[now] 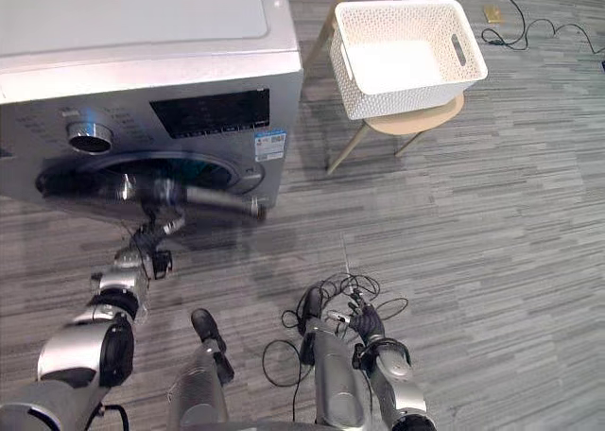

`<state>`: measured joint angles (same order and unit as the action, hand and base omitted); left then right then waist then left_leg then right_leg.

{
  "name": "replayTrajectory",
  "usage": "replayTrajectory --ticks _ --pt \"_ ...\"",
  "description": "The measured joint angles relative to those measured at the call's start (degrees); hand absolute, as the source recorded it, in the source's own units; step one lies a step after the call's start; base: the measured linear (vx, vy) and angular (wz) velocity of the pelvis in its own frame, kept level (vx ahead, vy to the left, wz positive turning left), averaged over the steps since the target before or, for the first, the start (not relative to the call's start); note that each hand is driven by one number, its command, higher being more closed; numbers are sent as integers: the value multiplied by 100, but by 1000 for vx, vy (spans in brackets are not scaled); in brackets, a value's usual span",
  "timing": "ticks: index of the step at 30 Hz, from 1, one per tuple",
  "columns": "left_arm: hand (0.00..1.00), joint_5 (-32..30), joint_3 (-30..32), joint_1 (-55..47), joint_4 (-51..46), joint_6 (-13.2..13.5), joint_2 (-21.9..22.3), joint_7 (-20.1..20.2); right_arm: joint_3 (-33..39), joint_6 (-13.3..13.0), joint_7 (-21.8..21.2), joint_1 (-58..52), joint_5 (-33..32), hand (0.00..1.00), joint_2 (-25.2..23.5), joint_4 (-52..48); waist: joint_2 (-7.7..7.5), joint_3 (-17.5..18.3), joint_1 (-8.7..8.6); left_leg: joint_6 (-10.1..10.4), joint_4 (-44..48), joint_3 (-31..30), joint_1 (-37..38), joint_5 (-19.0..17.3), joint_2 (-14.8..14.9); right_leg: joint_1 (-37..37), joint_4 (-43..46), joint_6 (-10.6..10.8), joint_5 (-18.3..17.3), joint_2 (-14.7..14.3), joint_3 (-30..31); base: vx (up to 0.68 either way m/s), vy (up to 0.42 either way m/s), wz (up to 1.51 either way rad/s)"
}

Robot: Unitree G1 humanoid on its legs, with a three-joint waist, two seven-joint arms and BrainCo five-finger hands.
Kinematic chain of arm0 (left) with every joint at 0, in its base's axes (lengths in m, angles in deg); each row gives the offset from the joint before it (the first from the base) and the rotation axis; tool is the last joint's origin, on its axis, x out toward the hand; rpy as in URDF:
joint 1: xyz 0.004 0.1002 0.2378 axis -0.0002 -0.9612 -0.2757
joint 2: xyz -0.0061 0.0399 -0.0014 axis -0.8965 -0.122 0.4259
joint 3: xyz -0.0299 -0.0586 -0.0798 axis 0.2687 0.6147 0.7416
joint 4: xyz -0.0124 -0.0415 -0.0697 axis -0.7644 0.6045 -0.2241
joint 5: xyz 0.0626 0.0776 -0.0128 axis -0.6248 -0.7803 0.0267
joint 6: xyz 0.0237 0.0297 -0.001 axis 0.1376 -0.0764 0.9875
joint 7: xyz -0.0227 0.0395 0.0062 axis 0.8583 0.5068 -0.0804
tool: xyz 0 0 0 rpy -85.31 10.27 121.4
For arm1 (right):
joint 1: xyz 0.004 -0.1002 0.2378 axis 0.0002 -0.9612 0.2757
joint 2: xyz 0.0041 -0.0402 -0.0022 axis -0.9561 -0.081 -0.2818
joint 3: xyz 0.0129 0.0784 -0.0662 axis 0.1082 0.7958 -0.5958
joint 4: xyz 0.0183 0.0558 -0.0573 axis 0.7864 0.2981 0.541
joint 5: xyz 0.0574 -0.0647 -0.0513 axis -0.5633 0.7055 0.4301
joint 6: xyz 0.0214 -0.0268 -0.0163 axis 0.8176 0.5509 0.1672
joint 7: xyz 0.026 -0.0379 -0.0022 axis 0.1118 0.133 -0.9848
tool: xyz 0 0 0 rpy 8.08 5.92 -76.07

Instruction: Pick up the laundry basket with both hands and put the clothes into the washing machine.

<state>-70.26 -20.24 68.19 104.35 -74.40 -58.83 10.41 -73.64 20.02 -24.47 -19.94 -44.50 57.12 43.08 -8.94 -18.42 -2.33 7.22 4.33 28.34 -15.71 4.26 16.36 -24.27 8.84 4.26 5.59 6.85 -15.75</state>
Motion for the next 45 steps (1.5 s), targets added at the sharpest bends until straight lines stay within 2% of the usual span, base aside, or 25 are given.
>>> replayTrajectory --ticks 2,10,14,16,18,21,24,25,26,27,28,29,30,32,33,34,35,36,37,38,39,40,43,44,45 --pt "0 -342 -256 286 -47 -18 -80 -10 -81 -101 -2 0 -26 0 -5 -133 -62 -94 -27 -45 27 2 -27 -35 -1 -14 -29 -5 43 2 11 -11 39 -2" --pt "0 -767 -637 323 -270 -18 -272 -126 -132 -199 11 19 -27 0 3 -102 -66 -217 -26 -59 35 -96 -92 -40 -43 -14 -87 -18 78 24 -17 34 33 3" --pt "0 -978 -626 -122 -1226 -64 -272 -135 -99 -247 20 69 -26 0 3 60 -58 -302 -3 -65 36 -195 -135 -36 -60 28 -93 -19 77 44 -100 40 29 12" --pt "0 -987 -611 -826 -2266 33 -120 -224 20 -272 29 93 -26 0 -12 287 -7 -333 20 -69 36 -330 -125 -33 -74 140 -131 -24 62 55 -197 60 28 27" --pt "0 -973 -549 -1849 -3332 289 348 -382 231 -269 82 103 0 0 -8 619 90 -339 93 -83 31 -546 -84 -37 -119 340 -111 61 -72 123 -409 82 43 49" --pt "0 -951 -564 -2930 -3680 501 1091 -399 503 -252 118 51 161 0 24 989 392 -224 270 -120 -37 -953 -37 -14 -202 677 -44 33 -320 213 -811 85 30 82" --pt "0 -739 -587 -3996 -3679 645 1615 -377 578 -160 108 49 511 0 178 1487 717 -51 368 -427 73 -1294 -39 8 -444 1152 471 328 -945 582 -1488 124 40 167" --pt "0 -612 -627 -4344 -3682 703 1773 -353 736 -141 129 46 565 0 221 1758 799 1 371 -724 119 -1156 -55 211 -687 1505 656 388 -1256 839 -1924 117 79 274" --pt "0 -488 -621 -4557 -3695 788 1848 -352 934 -132 149 29 573 0 241 2031 882 69 353 -974 197 -697 -71 286 -827 1873 673 374 -1393 994 -2302 92 95 277" --pt "0 -443 -594 -4706 -3694 838 1867 -358 1027 -131 172 20 575 0 260 2141 973 146 402 -1200 285 -271 -67 107 -830 2060 679 414 -1445 1006 -2580 97 103 242" --pt "0 -285 -551 -4963 -3688 864 1867 -358 1245 -153 263 35 574 0 296 2314 1111 315 501 -1366 406 515 -5 -329 -743 2332 723 520 -1562 970 -2995 135 83 161" --pt "0 -106 -483 -5153 -3685 906 1855 -345 1403 -151 372 96 591 0 257 2417 1059 374 691 -1278 473 513 13 -325 -871 2537 817 551 -1537 1025 -3200 155 75 132" --pt "0 -45 -445 -5245 -3685 933 1891 -341 1448 -149 410 109 621 0 227 2410 1017 410 759 -1262 489 485 34 -340 -948 2635 865 538 -1533 1101 -3311 159 74 127" --pt "0 53 -421 -5490 -3664 1026 2028 -326 1699 -127 518 -1 713 0 145 2556 949 571 700 -1378 795 206 67 -624 -1174 3148 1316 485 -1563 1350 -3671 191 90 174" --pt "0 55 -459 -5564 -3665 1065 2087 -271 1782 -89 538 -40 713 0 88 2618 881 631 710 -1377 987 -17 93 -792 -1260 3219 1790 416 -1519 1545 -3601 308 92 166" --pt "0 53 -496 -5710 -3663 1082 2143 -236 1795 -70 598 -75 711 0 -7 2587 793 660 782 -1381 1206 -287 247 -1027 -1344 3160 2691 -38 -1214 1847 -3170 323 75 141" --pt "0 45 -661 -5835 -3693 1084 2104 -240 1791 -79 622 -138 710 0 -131 2418 761 709 775 -1358 1306 -661 394 -1224 -1360 2824 3575 -486 -873 1878 -2280 366 60 133" --pt "0 37 -803 -5923 -3722 1090 2030 -253 1762 -104 622 -170 708 0 -308 2304 790 757 749 -1363 1329 -995 399 -1262 -1360 2394 3925 -250 -1337 1525 -1488 206 15 124" --pt "0 0 -899 -5939 -3759 1097 1937 -255 1706 -115 618 -179 702 0 -414 2232 743 794 701 -1364 1280 -1224 414 -1261 -1374 2157 4001 -185 -1618 1224 -1126 205 -28 167" --pt "0 -178 -1137 -5919 -3808 1169 1799 -248 1551 -191 605 -246 653 0 -547 2126 662 847 586 -1362 1163 -1743 436 -1234 -1493 1721 3902 -216 -2012 719 -561 257 -73 248" --pt "0 -376 -1536 -5834 -3803 1328 1731 -137 1490 -310 614 -378 476 0 -560 2107 625 866 478 -1339 1173 -2395 471 -1239 -1736 1270 3560 -187 -2210 361 -12 257 -73 239" --pt "0 -404 -1597 -5818 -3805 1353 1731 -101 1507 -318 615 -412 439 0 -559 2050 624 866 472 -1341 1183 -2536 485 -1240 -1793 1180 3479 -175 -2221 309 115 302 -124 250" --pt "0 -768 -2000 -5748 -3783 1481 1764 23 1578 -359 654 -683 244 0 -473 1801 688 850 366 -1279 1462 -3643 653 -1375 -2149 792 2688 -22 -2219 91 1131 262 -170 228" --pt "0 -778 -2031 -5748 -3757 1486 1750 25 1574 -372 683 -758 185 0 -462 1772 742 916 384 -1172 1624 -4049 680 -1496 -2210 807 2251 75 -2087 35 1286 225 -247 191" --pt "0 -780 -2007 -5696 -3730 1527 1696 6 1575 -408 730 -790 69 0 -502 1768 694 959 427 -1057 1807 -4230 640 -1599 -2225 923 1672 58 -1713 45 1244 247 -271 170"
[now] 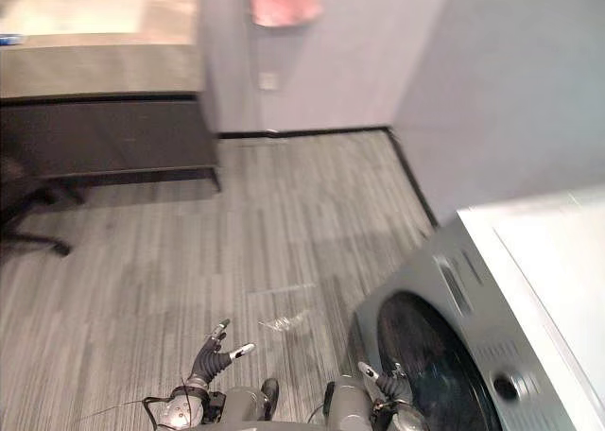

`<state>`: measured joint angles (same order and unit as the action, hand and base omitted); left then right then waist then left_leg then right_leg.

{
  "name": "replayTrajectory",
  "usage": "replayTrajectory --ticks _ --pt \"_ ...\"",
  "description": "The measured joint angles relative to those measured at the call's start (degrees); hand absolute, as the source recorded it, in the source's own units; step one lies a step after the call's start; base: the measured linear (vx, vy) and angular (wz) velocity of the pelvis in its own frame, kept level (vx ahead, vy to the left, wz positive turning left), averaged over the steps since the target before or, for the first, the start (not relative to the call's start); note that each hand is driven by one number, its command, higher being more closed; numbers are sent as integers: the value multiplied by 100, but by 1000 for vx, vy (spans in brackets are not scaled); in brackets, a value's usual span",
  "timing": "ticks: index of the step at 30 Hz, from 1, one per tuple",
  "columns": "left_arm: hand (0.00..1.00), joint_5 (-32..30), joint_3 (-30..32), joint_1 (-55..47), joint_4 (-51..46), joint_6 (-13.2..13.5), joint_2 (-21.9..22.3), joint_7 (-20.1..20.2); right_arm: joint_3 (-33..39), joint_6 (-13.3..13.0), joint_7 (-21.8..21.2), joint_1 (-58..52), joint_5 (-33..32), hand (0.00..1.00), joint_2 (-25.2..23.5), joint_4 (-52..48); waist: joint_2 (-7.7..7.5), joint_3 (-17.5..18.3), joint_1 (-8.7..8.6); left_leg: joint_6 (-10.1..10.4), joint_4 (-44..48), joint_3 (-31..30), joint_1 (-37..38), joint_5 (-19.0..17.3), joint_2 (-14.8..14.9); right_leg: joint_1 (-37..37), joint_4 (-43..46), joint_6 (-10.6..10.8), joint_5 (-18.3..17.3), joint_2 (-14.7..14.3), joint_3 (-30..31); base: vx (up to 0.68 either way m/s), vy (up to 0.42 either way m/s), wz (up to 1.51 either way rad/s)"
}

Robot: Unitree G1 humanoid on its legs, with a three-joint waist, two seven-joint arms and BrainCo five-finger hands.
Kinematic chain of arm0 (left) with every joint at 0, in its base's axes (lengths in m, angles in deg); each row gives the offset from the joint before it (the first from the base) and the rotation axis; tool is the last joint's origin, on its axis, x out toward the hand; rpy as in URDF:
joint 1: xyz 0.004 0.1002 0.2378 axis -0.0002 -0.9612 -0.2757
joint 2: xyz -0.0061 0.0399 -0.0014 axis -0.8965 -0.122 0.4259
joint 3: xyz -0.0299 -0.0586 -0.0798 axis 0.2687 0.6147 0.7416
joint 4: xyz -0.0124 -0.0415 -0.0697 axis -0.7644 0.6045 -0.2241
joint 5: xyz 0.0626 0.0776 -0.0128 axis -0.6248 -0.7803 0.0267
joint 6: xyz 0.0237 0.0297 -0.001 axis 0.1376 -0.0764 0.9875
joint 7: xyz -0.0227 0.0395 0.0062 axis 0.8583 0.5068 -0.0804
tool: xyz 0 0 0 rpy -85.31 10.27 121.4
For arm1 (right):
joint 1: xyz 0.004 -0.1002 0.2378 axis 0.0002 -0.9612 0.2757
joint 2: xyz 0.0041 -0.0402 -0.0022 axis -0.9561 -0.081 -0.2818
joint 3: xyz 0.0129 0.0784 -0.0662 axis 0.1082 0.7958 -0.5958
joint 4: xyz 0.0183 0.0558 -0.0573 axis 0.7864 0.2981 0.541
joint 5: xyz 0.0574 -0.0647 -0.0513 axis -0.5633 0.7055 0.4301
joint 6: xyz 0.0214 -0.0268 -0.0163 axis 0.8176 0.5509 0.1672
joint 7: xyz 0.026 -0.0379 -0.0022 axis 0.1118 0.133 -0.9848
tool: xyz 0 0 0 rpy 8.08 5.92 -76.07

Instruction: Pick up the laundry basket with both hands and put the clothes into the washing machine.

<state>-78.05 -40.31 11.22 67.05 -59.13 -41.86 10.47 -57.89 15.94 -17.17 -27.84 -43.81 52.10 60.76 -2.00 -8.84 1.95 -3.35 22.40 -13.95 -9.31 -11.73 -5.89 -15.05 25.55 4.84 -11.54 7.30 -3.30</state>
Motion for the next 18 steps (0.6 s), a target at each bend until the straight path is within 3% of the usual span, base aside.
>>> replayTrajectory --ticks 2,5,7,9,10,11,13,15,18 --pt "0 2 27 64 120 59 -170 -3 -18 -22 15 30 -35 0 -149 16 -222 103 91 191 325 55 -222 -228 -13 167 -551 -26 686 180 -370 233 -290 120" --pt "0 1 126 99 401 60 -62 -3 -75 -35 17 292 -37 0 -93 -26 93 135 254 381 347 239 -420 -319 503 198 -763 -148 780 -149 -842 153 -245 50" --pt "0 0 314 33 623 57 63 10 -194 -33 14 318 -38 0 -56 -17 181 168 242 462 220 158 -435 -318 631 214 -827 -160 780 -243 -1000 98 -211 20" --pt "0 -31 438 55 820 56 52 35 -207 -25 12 258 -27 0 -121 -26 206 176 188 651 172 234 -423 -392 818 384 -869 -305 678 -264 -1251 69 -180 49" --pt "0 -125 509 131 944 59 70 110 -177 -34 12 237 -10 0 -135 -18 179 156 165 809 197 765 -464 -390 1146 539 -930 -358 613 -248 -1443 43 -104 91" --pt "0 -242 515 288 1096 58 70 156 -162 -29 14 188 12 0 -91 -1 173 129 170 826 277 1472 -532 -354 1544 739 -989 -414 453 -209 -1645 32 -77 97" --pt "0 -260 664 421 1302 35 123 195 -101 -13 23 169 21 0 10 31 220 131 196 803 436 2173 -534 -22 1867 803 -799 -321 294 -93 -1817 17 43 70" --pt "0 -209 902 532 1500 -21 169 151 18 1 25 286 21 0 -73 52 124 160 286 771 430 2348 -595 -6 1842 777 -884 -271 348 -52 -1776 1 93 10" --pt "0 -143 1168 672 1761 -141 226 190 47 50 -1 411 21 0 -276 218 61 246 270 695 172 2495 -551 76 1767 785 -1247 -214 604 -54 -1690 -23 63 -16"
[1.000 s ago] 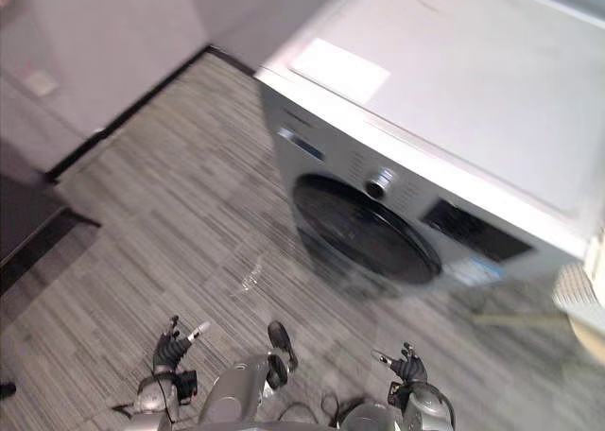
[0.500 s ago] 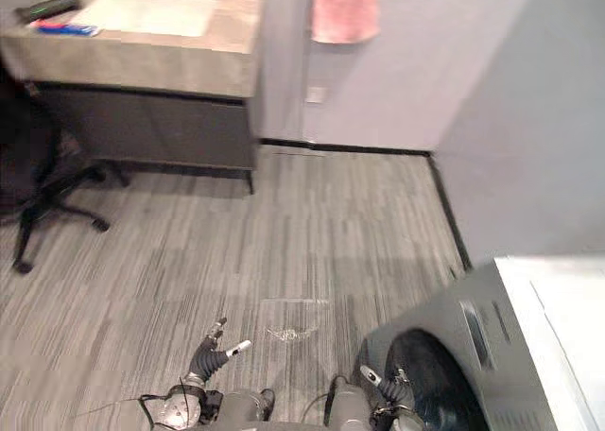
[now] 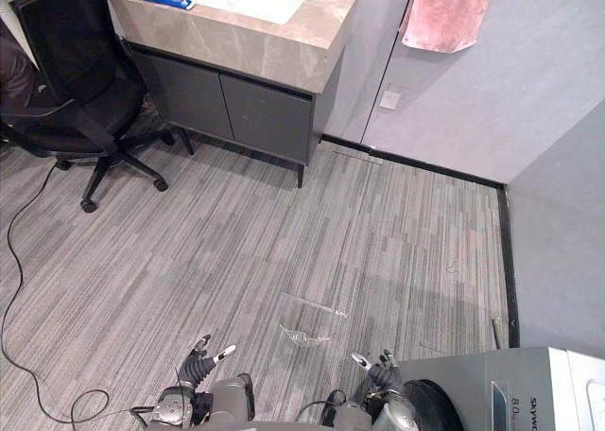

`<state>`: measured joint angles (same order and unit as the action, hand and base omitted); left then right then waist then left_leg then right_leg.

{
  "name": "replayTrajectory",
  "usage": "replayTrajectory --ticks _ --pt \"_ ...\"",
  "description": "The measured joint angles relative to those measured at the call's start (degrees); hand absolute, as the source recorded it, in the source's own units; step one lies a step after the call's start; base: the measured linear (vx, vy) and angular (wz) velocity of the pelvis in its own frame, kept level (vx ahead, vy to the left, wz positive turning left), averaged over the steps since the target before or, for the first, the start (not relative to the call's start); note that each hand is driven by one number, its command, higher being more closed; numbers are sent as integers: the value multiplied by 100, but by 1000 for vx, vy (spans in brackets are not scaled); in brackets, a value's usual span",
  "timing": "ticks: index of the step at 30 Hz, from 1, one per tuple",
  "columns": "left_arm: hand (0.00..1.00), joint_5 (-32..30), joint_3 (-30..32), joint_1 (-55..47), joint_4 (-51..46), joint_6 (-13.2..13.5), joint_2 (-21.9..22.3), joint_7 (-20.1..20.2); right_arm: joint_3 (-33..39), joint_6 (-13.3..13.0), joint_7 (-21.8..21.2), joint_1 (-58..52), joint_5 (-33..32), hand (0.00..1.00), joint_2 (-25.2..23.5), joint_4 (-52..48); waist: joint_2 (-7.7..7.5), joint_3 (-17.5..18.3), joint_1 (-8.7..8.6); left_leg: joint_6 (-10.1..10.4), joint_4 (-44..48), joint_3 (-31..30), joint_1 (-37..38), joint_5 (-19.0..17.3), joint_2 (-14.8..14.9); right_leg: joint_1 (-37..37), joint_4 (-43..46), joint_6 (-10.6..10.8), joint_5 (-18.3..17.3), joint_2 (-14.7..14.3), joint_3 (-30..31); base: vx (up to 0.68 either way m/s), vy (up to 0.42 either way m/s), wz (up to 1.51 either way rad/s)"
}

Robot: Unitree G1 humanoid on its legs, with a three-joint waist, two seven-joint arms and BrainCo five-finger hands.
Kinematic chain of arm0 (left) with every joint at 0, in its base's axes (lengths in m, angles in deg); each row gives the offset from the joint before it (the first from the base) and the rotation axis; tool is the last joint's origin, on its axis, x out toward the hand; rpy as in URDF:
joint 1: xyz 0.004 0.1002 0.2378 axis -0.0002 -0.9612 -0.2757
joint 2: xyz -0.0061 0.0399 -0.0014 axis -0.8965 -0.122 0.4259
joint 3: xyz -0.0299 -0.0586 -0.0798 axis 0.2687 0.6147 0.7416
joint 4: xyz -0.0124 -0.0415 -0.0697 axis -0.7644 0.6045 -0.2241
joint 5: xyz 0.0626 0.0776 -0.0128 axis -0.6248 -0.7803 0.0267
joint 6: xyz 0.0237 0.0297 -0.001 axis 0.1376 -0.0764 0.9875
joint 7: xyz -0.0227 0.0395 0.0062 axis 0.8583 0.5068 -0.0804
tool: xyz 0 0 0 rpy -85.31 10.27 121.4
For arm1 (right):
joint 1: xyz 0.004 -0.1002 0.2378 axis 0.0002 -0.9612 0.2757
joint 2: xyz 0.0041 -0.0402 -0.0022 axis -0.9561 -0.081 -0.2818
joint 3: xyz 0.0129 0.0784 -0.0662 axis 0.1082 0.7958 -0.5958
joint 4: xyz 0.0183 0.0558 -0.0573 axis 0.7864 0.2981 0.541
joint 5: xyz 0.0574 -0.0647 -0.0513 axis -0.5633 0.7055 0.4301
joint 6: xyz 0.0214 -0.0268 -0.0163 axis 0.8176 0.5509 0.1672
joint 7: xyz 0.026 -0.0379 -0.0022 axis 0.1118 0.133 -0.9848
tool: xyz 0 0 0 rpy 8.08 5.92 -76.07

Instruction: Pick up the laundry basket with both hands and put the clothes into the washing machine.

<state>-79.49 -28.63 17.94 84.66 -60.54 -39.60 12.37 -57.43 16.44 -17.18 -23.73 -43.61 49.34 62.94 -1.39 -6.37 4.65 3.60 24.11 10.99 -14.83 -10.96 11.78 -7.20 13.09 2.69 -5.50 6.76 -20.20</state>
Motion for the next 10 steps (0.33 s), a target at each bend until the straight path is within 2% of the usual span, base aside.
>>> replayTrajectory --ticks 4,5,6,10 --pt "0 342 272 70 378 -105 11 80 24 68 -18 -9 19 0 -38 201 -77 117 -85 -40 -956 314 454 455 -271 195 -738 27 470 41 192 -30 28 -27" --pt "0 468 386 67 481 -146 23 76 67 81 -32 -7 48 0 -15 301 -96 212 -83 -45 -1362 377 620 678 -393 196 -929 34 595 53 296 -30 3 -23" --pt "0 559 496 68 590 -172 47 73 119 92 -45 18 191 0 27 438 -103 286 -85 -45 -1760 420 760 893 -474 201 -1071 35 663 57 319 -30 -3 -17" --pt "0 875 733 40 754 -215 52 67 205 104 -53 77 354 0 151 755 -86 401 -89 -24 -2455 394 1068 1270 -584 271 -1204 6 725 1 296 -35 -5 3"
